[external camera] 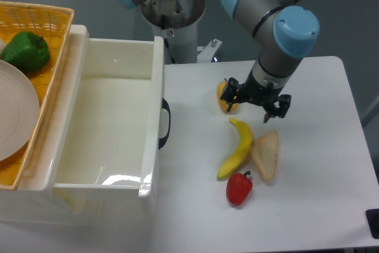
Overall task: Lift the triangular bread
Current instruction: 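Move the gripper over the triangular bread slice beside the banana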
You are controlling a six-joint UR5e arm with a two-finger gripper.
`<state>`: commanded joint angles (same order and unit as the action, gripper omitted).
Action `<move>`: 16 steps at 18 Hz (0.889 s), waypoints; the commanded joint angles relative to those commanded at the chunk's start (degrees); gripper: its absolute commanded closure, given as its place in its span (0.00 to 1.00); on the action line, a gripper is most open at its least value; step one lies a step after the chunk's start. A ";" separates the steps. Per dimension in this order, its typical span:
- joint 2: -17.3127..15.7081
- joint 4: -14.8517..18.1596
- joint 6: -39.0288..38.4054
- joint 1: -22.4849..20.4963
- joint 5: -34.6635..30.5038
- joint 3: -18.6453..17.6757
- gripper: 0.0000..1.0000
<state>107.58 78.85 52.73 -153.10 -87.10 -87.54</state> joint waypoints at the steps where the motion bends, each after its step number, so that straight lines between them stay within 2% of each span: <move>1: -0.08 -1.32 0.00 -0.26 0.00 -0.53 0.00; 3: 0.00 -3.43 0.00 -0.44 0.00 -1.14 0.00; 7: 0.70 -4.84 -0.35 -0.70 0.09 -1.41 0.00; 11: 1.14 -7.83 -0.61 -0.62 0.00 -2.20 0.00; 16: 3.77 -8.36 -0.44 -0.44 -0.53 -1.50 0.00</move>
<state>111.35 70.49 52.29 -153.55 -87.63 -89.04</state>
